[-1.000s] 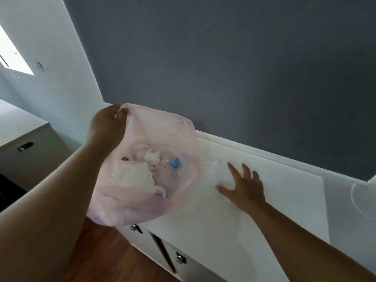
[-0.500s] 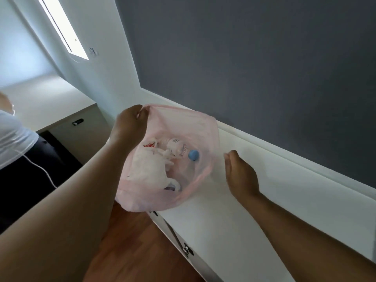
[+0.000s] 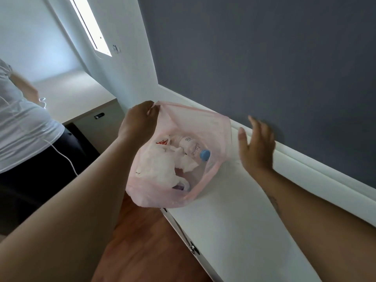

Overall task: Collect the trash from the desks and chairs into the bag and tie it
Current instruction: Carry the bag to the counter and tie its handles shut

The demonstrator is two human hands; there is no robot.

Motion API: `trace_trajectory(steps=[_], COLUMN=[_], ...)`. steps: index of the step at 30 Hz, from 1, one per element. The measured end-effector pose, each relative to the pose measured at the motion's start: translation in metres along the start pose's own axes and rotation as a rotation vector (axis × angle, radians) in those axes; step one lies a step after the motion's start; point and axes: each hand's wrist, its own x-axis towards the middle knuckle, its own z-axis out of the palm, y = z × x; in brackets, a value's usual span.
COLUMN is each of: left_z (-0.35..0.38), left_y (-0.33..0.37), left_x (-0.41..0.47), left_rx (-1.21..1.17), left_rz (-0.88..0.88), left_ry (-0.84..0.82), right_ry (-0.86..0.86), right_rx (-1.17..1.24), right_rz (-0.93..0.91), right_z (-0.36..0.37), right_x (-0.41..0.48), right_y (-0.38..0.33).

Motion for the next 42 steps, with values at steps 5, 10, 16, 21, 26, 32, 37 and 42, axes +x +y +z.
trace_trajectory(steps=[5,10,16,21,26,32,37,42], left_z=[0.012,0.022,0.024,0.014,-0.001,-0.023,-0.035,-0.038], left_y=[-0.008,-0.014,-0.012,-0.006,-0.01,-0.03,-0.05,-0.063], left_x=[-0.004,-0.008,-0.007,0.005,0.017,0.035,0.041,0.042], left_rx=[0.056,0.092,0.108,0.142,0.163,0.195,0.203,0.252], left_rz=[-0.003,0.004,0.013,-0.021,-0.067,-0.154,-0.196,-0.162], left_ry=[-0.022,-0.033,-0.046,0.013,0.072,0.18,0.222,0.208], right_ry=[-0.468,-0.683,-0.276,-0.073,-0.56,-0.128,-0.331,-0.816], right_rx=[-0.277,-0.489,-0.308,0.043,0.115,0.127,-0.13,-0.132], right_rz=[0.136,-0.086,-0.112,-0.252,-0.468,-0.366,0.105,-0.05], right_z=[0.001,0.019,0.018,0.009,0.021,0.016,0.015,0.041], right_x=[-0.025,-0.052,-0.059,-0.009,0.004,0.024,0.012,-0.016], right_y=[0.053,0.061,0.061,-0.03,-0.11,-0.067,0.021,0.014])
